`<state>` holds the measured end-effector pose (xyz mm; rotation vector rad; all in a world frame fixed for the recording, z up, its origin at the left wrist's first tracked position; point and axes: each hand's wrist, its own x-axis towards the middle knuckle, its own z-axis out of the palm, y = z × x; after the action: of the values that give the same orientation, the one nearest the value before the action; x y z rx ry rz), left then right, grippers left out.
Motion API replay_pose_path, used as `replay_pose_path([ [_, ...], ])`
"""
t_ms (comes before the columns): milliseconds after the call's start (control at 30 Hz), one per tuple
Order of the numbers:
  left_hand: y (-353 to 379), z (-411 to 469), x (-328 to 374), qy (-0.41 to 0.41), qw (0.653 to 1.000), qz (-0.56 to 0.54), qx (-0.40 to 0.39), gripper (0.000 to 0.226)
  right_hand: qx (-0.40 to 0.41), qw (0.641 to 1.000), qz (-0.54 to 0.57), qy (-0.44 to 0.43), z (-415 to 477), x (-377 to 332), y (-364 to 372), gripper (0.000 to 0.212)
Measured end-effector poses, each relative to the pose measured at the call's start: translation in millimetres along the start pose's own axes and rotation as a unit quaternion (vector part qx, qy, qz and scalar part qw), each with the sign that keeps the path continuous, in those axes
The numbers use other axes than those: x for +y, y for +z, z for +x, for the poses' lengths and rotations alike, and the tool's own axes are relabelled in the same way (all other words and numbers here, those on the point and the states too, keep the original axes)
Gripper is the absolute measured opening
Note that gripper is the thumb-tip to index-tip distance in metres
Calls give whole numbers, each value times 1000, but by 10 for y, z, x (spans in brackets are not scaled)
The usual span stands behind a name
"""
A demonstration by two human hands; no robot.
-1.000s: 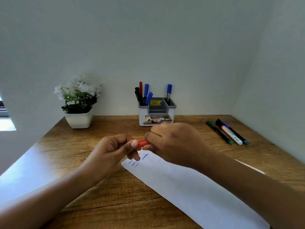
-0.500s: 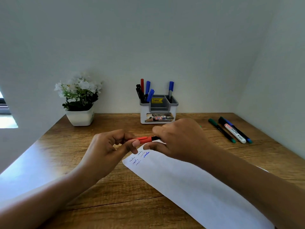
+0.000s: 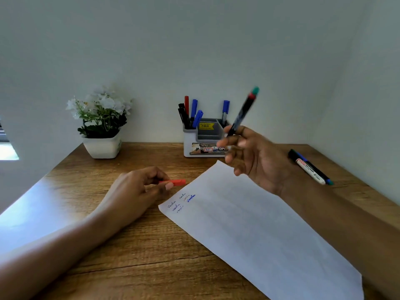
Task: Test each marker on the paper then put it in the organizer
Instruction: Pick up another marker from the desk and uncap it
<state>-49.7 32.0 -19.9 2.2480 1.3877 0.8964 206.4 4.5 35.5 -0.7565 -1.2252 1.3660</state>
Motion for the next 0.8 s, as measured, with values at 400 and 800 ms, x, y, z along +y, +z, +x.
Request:
replay_pose_path([
  [400,-7,10,-10,-33,997,40,-54,15,65,963,-244,98,247,506,180,18],
  [800,-4,24,-9,-41,996,38,-66,17,85,956,-269,75,257,672,116,5],
])
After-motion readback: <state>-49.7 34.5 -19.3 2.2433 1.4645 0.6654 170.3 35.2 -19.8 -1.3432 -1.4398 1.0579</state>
